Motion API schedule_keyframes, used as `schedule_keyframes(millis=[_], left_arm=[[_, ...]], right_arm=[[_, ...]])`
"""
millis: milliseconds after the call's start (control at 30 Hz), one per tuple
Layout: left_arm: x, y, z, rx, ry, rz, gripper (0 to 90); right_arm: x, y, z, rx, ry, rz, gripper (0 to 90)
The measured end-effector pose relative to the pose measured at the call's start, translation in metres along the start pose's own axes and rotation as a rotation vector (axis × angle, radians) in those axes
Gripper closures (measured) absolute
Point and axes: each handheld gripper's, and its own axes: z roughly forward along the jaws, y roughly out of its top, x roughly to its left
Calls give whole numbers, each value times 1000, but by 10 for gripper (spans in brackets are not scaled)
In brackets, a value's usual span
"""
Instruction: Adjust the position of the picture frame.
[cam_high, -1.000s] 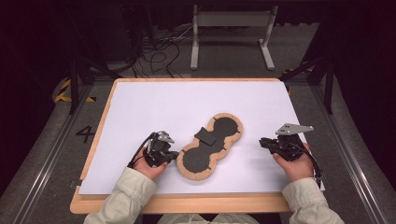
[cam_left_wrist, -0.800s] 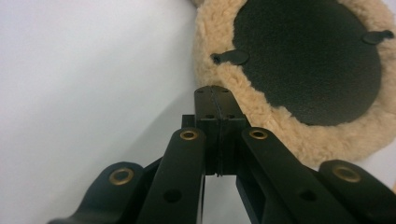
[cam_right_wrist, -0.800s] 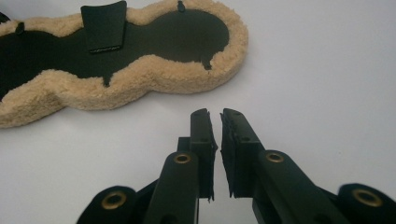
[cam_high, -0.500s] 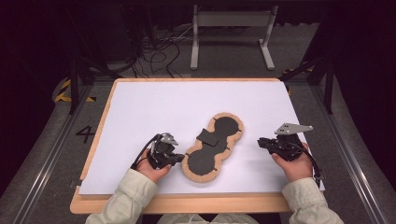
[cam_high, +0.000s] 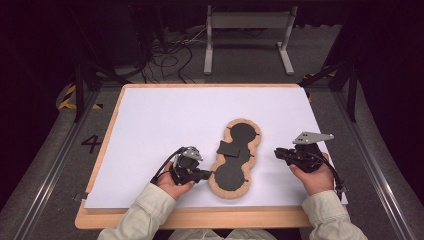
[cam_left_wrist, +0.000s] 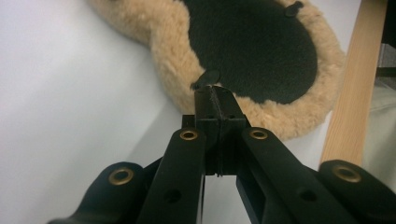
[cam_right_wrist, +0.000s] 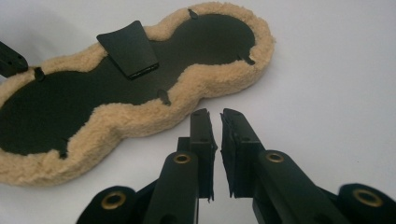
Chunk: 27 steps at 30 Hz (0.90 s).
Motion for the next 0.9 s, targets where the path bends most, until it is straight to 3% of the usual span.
schedule_keyframes(millis=[100, 167, 233, 267, 300, 333, 533, 700, 767, 900], left_arm=[[-4, 5, 6, -11, -10, 30, 900], [-6, 6, 7, -16, 14, 61, 900], [-8, 4, 6, -20, 32, 62, 899], [-7, 2, 4, -23, 64, 58, 884], [-3, -1, 0, -35, 79, 31, 878], [-3, -1, 0, -35, 79, 31, 868], [11, -20, -33, -101, 185, -32, 829], [21, -30, -52, -158, 214, -79, 778], [23, -34, -57, -167, 227, -80, 750], [27, -40, -64, -172, 246, -84, 710]], right_arm=[[0, 1, -1, 6, -5, 15, 848], [-2, 2, 0, 4, -5, 17, 859], [-3, 3, 2, 10, -12, 30, 870], [-4, 5, 4, 15, -13, 38, 872], [-4, 7, 6, 20, -16, 36, 876], [-4, 7, 6, 20, -16, 36, 876], [-11, 24, 18, 41, -59, 29, 900], [-20, 38, 38, 114, -66, 76, 900], [-23, 46, 45, 147, -88, 86, 900], [-27, 55, 55, 185, -81, 102, 900]])
